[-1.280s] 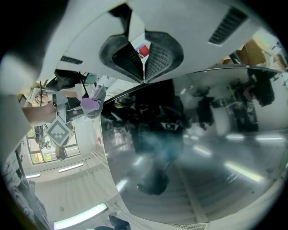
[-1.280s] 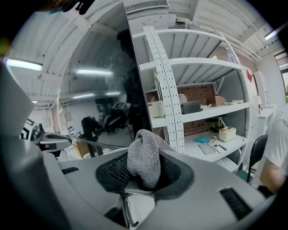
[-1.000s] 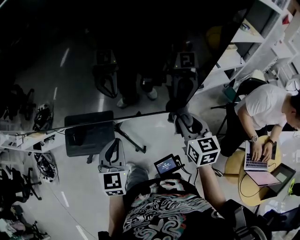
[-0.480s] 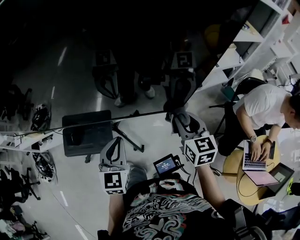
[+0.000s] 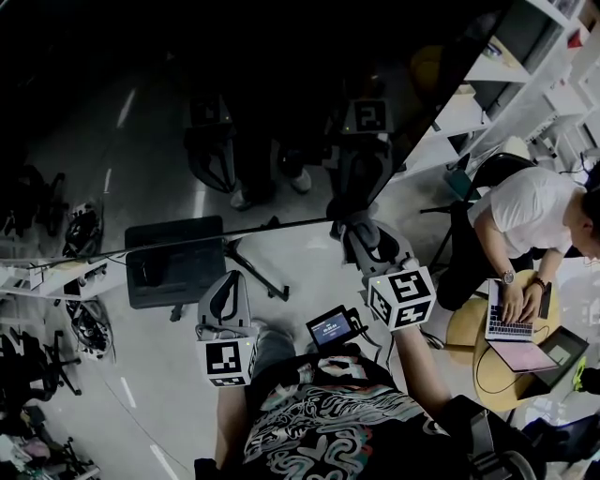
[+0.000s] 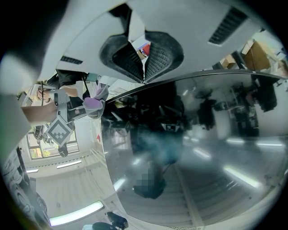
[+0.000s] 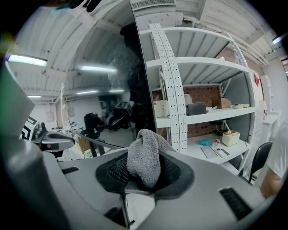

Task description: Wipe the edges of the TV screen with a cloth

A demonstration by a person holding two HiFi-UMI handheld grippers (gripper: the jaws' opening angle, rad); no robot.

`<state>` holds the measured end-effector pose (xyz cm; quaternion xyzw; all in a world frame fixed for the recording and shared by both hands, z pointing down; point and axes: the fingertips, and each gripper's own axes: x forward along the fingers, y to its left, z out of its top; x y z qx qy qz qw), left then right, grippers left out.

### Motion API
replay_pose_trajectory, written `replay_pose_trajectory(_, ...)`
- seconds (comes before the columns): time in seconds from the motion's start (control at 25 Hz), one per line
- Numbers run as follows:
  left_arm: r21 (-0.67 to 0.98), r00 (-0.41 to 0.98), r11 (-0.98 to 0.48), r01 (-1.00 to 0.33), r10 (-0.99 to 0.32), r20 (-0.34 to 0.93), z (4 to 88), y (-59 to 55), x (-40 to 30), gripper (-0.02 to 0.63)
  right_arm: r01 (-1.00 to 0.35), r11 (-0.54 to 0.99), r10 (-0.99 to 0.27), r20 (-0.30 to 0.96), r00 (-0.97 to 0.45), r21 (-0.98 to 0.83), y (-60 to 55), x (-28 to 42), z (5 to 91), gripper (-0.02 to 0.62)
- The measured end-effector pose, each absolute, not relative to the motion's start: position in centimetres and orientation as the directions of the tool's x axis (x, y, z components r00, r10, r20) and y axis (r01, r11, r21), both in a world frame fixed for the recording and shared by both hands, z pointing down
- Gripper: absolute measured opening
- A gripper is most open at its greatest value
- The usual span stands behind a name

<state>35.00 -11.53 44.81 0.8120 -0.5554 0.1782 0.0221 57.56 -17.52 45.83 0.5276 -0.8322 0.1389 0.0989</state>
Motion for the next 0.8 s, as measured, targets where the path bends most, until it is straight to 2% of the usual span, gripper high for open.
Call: replay_pose_trajectory(0.8, -0.144, 0.316, -0.368, -0.919, -0.904, 0.288, 44.18, -11.34, 35.36, 0.025, -0.874, 0.474, -0.822, 0.304, -0.482, -0.105, -17.06, 56.83, 45.82, 0.149)
